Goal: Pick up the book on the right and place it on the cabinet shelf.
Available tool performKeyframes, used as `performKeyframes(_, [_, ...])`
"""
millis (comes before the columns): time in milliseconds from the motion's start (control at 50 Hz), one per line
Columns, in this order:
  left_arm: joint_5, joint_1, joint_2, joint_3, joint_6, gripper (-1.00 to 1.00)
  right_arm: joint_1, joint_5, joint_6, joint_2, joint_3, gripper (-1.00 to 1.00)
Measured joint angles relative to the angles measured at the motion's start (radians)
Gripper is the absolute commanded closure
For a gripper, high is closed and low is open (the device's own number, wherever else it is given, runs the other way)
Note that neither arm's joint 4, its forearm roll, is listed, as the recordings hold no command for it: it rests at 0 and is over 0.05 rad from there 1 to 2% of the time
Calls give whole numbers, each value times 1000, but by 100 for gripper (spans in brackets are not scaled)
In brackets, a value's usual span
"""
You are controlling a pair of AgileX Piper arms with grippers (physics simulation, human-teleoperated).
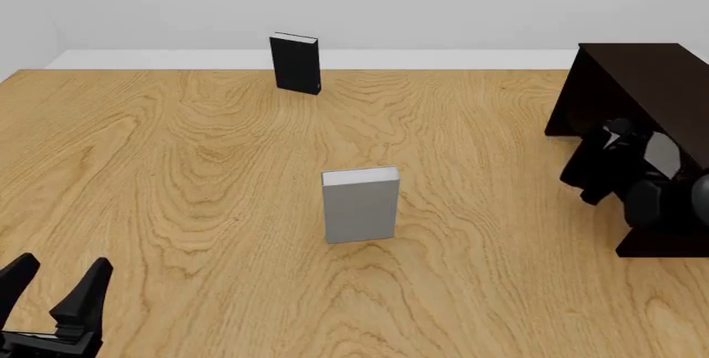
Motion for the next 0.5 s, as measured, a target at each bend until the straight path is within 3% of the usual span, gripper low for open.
performKeyframes(500, [-5, -2, 2, 0, 0, -100, -17, -37, -2, -16, 50, -100])
